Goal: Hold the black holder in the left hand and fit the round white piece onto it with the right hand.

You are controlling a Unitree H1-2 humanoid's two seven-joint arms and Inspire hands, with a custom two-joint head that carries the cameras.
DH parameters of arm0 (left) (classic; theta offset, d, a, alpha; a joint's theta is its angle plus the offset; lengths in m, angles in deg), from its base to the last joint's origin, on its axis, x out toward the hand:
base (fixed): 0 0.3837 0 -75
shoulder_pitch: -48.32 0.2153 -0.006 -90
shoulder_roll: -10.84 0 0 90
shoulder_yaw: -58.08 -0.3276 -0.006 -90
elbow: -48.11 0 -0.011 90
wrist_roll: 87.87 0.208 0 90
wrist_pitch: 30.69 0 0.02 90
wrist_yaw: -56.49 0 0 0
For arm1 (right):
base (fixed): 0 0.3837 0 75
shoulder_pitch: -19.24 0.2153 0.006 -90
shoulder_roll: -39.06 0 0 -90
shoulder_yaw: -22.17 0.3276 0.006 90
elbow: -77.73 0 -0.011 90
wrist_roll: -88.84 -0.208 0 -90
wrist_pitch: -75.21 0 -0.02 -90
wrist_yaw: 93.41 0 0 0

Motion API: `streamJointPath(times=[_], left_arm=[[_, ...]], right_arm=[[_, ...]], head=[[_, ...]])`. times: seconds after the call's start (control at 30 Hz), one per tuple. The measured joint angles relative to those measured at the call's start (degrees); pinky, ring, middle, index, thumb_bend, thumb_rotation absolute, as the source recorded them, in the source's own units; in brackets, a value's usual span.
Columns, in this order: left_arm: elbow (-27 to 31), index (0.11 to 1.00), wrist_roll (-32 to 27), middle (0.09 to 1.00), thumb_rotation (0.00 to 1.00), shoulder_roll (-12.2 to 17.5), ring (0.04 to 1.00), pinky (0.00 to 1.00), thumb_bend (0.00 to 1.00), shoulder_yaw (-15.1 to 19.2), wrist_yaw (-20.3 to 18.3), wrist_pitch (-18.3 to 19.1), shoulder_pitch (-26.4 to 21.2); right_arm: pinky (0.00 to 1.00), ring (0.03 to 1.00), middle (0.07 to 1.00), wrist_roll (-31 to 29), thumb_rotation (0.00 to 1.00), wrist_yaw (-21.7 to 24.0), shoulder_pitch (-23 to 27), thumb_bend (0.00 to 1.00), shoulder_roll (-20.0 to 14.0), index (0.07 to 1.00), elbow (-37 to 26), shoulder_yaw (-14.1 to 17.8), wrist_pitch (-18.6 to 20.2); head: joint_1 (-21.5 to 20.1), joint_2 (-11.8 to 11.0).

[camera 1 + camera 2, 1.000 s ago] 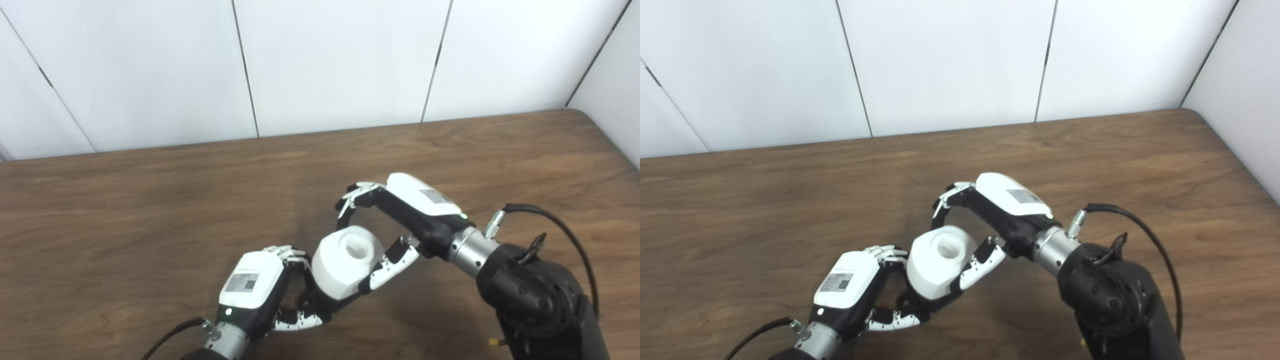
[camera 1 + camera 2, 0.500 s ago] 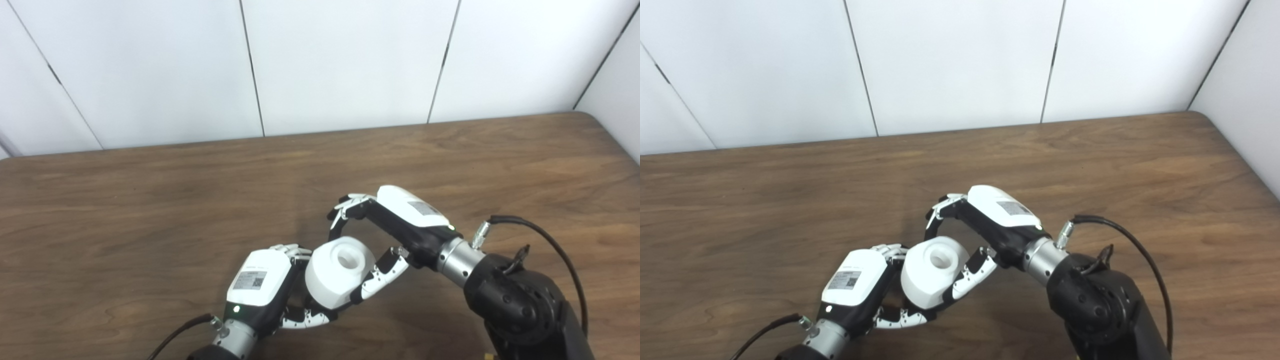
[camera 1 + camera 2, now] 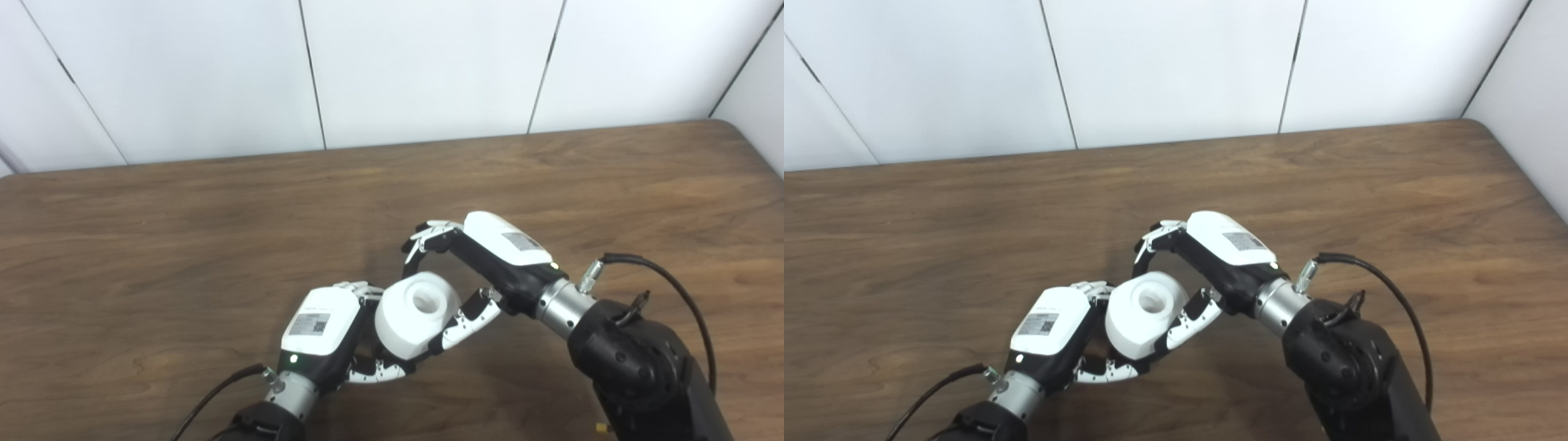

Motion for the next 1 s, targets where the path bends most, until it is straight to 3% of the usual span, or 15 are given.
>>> streamJointPath(times=[1.0], left_arm=[[0.6, 0.485, 0.6, 0.759, 0.05, -0.1, 0.829, 0.84, 0.52, 0.1, -1.4, 0.2, -0.1]], right_arm=[[0.74, 0.896, 0.762, -0.4, 0.14, 0.2, 0.2, 0.53, -2.5, 0.481, -1.1, -0.8, 1.0]], head=[[-0.4, 1.0]])
